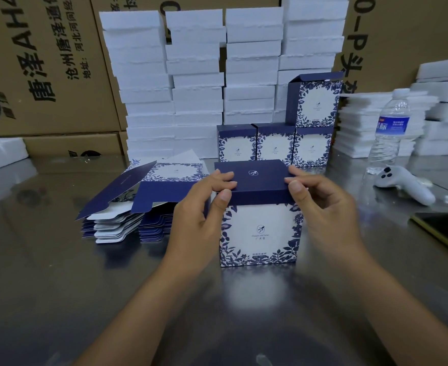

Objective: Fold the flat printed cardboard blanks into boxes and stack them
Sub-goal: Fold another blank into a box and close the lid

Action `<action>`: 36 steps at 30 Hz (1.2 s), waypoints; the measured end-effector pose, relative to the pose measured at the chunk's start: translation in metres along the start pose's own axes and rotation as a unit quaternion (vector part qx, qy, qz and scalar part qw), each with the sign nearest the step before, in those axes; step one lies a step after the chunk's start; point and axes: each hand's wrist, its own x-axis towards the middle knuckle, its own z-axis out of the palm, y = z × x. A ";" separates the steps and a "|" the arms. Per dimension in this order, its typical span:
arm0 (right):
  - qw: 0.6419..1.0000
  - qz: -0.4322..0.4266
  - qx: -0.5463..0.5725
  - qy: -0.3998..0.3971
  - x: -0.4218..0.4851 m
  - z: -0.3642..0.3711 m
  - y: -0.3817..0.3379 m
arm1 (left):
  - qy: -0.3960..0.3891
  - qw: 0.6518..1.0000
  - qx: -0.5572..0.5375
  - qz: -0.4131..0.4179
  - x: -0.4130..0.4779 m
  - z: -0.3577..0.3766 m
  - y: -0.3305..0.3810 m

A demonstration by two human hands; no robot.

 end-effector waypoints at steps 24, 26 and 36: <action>0.917 -0.051 -0.395 0.004 -0.050 0.037 0.006 | 0.061 0.997 -0.007 -0.055 -0.016 0.019 -0.004; 0.920 -0.034 -0.391 -0.007 -0.052 0.040 0.006 | 0.052 0.997 0.006 -0.048 -0.018 0.025 -0.003; 0.919 0.000 -0.394 -0.004 0.006 0.008 0.036 | -0.070 0.989 -0.037 -0.126 -0.009 0.026 -0.029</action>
